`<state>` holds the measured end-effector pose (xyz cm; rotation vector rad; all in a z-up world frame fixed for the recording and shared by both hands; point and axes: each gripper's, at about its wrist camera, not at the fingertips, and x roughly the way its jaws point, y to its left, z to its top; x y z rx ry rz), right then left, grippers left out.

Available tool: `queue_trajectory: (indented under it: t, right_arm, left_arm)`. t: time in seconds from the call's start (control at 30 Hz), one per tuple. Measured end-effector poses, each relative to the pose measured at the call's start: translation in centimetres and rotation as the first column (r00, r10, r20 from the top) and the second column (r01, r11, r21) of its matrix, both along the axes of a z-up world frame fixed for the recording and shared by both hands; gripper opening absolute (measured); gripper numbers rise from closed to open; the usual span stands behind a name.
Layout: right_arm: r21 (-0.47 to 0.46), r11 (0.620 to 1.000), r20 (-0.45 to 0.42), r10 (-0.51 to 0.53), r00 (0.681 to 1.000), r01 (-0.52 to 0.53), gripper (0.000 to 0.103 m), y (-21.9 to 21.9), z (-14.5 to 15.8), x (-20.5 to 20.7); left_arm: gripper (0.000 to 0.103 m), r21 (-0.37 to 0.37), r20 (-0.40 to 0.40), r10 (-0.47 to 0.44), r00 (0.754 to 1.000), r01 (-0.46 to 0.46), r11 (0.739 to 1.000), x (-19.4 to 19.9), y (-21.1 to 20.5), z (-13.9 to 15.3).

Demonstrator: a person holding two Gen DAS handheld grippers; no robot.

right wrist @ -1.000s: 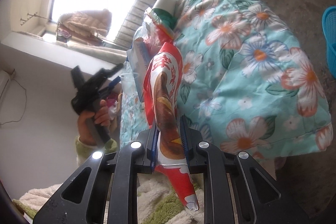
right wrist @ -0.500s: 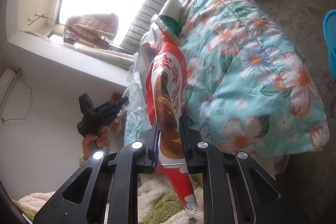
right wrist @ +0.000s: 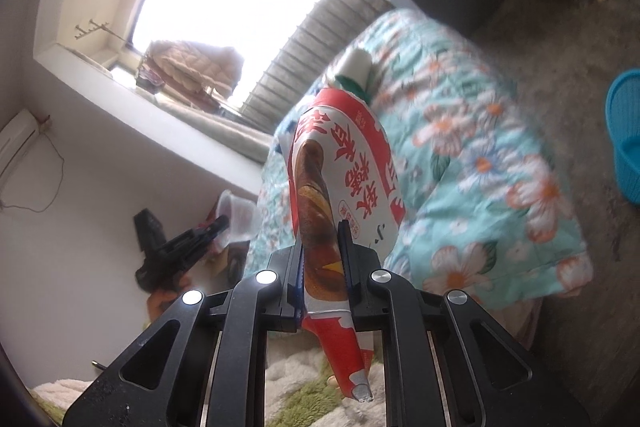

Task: Collect trash
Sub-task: 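Carry the snack bag to the basket with right tool while left grasps clear bowl, then open both tools over the blue basket to drop the bag and bowl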

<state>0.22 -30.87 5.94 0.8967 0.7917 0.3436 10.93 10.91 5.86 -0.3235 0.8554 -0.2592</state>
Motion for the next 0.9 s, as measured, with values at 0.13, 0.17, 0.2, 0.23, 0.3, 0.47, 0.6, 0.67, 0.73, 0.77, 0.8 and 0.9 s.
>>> queue_trajectory:
  t: [0.13, 0.17, 0.2, 0.23, 0.3, 0.47, 0.6, 0.67, 0.73, 0.77, 0.8, 0.9]
  right_arm:
    - [-0.019, 0.998, 0.008, -0.059, 0.998, 0.059, 0.012, -1.5, 0.2, -0.6]
    - [-0.022, 0.997, 0.009, -0.08, 0.997, 0.08, 0.012, -2.1, 0.2, -0.8]
    - [-0.021, 0.995, 0.011, -0.095, 0.995, 0.096, 0.012, -2.6, 0.2, -1.0]
    - [-0.02, 0.993, 0.019, -0.119, 0.993, 0.119, 0.012, -3.3, 0.2, -1.4]
    - [-0.031, 0.987, 0.029, -0.156, 0.987, 0.156, 0.012, -4.3, 0.3, -1.8]
    - [-0.011, 0.958, 0.036, -0.288, 0.957, 0.288, 0.012, -8.6, -0.9, -3.6]
    - [0.012, 0.915, 0.024, -0.403, 0.915, 0.403, 0.013, -12.3, -2.6, -5.3]
    - [0.014, 0.88, -0.005, -0.474, 0.881, 0.474, 0.013, -14.3, -3.8, -6.0]
    - [0.011, 0.838, -0.042, -0.545, 0.838, 0.546, 0.013, -16.2, -5.3, -6.7]
    - [0.009, 0.819, -0.058, -0.572, 0.818, 0.573, 0.013, -16.9, -5.9, -6.9]
    - [0.011, 0.791, -0.082, -0.609, 0.789, 0.612, 0.013, -17.9, -6.8, -7.2]
    - [0.017, 0.708, -0.127, -0.699, 0.704, 0.706, 0.013, -20.5, -8.8, -8.0]
  left_arm:
    - [0.005, -0.015, 0.053, -0.089, 0.995, 0.09, 0.996, -0.5, -3.5, 2.7]
    - [0.005, -0.015, 0.066, -0.117, 0.991, 0.118, 0.993, -0.5, -4.7, 3.3]
    - [0.005, -0.015, 0.079, -0.153, 0.985, 0.155, 0.988, -0.3, -6.4, 3.9]
    - [0.005, -0.013, 0.086, -0.179, 0.98, 0.181, 0.983, -0.1, -7.7, 4.3]
    - [0.005, -0.006, 0.096, -0.244, 0.965, 0.246, 0.969, 0.4, -10.9, 4.9]
    - [0.005, 0.024, 0.082, -0.414, 0.907, 0.414, 0.91, 2.5, -20.9, 5.1]
    - [0.005, 0.035, 0.033, -0.535, 0.844, 0.534, 0.845, 4.6, -29.5, 3.8]
    - [0.005, 0.045, -0.005, -0.593, 0.805, 0.593, 0.804, 5.7, -34.5, 2.4]
    - [0.005, 0.042, -0.055, -0.64, 0.766, 0.642, 0.765, 6.9, -39.2, 0.6]
    - [0.005, 0.041, -0.083, -0.656, 0.75, 0.66, 0.75, 7.5, -41.6, -0.4]
    - [0.005, 0.042, -0.105, -0.669, 0.736, 0.675, 0.736, 7.9, -43.6, -1.3]
    - [0.005, 0.084, -0.151, -0.694, 0.704, 0.709, 0.7, 9.2, -49.7, -3.9]
